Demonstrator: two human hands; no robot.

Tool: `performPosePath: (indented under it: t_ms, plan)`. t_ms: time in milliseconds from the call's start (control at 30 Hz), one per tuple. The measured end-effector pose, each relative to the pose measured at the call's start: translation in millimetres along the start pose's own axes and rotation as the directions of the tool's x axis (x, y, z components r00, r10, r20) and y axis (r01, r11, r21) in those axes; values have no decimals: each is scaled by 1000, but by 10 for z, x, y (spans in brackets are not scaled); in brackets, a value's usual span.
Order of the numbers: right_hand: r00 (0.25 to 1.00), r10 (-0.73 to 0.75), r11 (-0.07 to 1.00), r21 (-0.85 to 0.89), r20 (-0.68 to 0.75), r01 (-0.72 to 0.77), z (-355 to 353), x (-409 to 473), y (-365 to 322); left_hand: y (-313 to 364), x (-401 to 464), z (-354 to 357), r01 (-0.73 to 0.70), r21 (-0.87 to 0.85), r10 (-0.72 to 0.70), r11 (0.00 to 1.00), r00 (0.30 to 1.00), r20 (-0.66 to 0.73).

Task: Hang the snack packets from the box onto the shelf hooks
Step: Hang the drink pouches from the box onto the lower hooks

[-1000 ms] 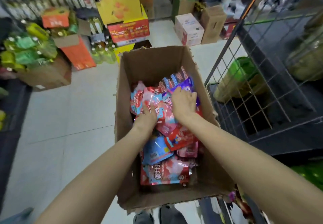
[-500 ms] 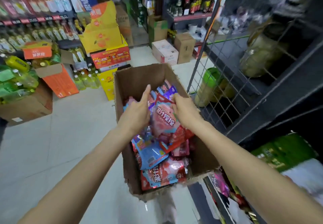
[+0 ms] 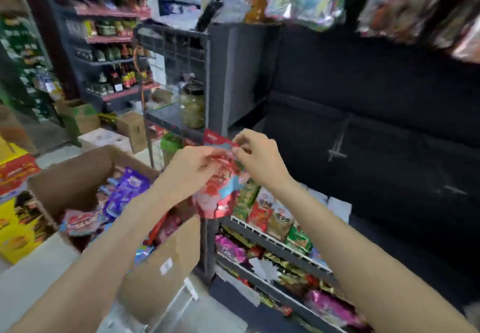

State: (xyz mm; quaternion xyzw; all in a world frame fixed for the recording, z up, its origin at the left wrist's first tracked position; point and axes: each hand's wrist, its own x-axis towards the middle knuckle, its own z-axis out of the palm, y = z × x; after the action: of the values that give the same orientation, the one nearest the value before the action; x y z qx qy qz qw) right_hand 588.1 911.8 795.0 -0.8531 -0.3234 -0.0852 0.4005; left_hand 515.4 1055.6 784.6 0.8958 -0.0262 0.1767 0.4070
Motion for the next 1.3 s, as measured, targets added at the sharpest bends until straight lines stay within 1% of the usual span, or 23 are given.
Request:
performPosePath:
  t_ms: [67,100,167,200,233,333,367,433,500,567,667,733,767,900,1000,1067,1167,1300]
  plan:
    - [997,69,997,-42,-34,-71,-409,-226,123,274,121,265,-151,122,153,981,988,-11]
    - [994,97,993,-55,-54,-100,-604,-353,181,428,157,406,-184,203,192,962,981,-25]
    - [983,148,984,-83,-110,-157,-956,-595,313,735,193,684,-190,378,227,906,972,-56]
    - [973,174,977,-94,-149,-189,-1122,-715,385,882,210,819,-216,439,268,872,962,-60]
    - [960,205,969,-99,-190,-227,-1284,-834,463,1013,238,959,-272,477,332,836,943,-42]
    - [910,295,942,-70,-291,-328,-1734,-1200,703,1379,332,1375,-458,485,537,745,843,-27]
    - [893,320,933,-59,-317,-355,-1875,-1327,788,1496,357,1516,-490,482,568,726,822,-21]
    - [857,364,912,-48,-364,-407,-2142,-1582,969,1735,391,1820,-540,466,592,701,805,44]
    - [819,412,886,-34,-399,-463,-2395,-1842,1181,1970,360,2154,-583,433,579,687,800,158]
    - [776,459,855,-22,-433,-518,-2625,-2114,1434,2193,325,2483,-569,400,522,718,821,231]
    - [690,529,811,55,-494,-582,-2923,-2503,1840,2461,227,2974,-568,352,500,744,823,272]
    - [640,572,795,158,-513,-585,-3096,-2718,2081,2610,177,3279,-544,332,463,771,836,296]
    - [629,585,792,195,-512,-578,-3172,-2800,2193,2675,158,3407,-526,331,435,783,845,312]
    - [644,586,800,225,-491,-556,-3386,-3010,2566,2871,88,3828,-452,330,336,829,874,351]
    - [664,549,826,209,-508,-523,-3486,-3041,2767,2954,62,3995,-409,385,286,827,896,338]
    - [679,518,847,199,-520,-493,-3554,-3017,2845,2988,56,4052,-393,438,271,809,909,316]
    - [712,482,870,184,-510,-458,-3630,-2969,2927,2982,43,4113,-352,490,264,798,934,241]
    - [745,464,875,120,-479,-469,-3676,-2952,3006,2979,41,4156,-285,469,227,836,958,176]
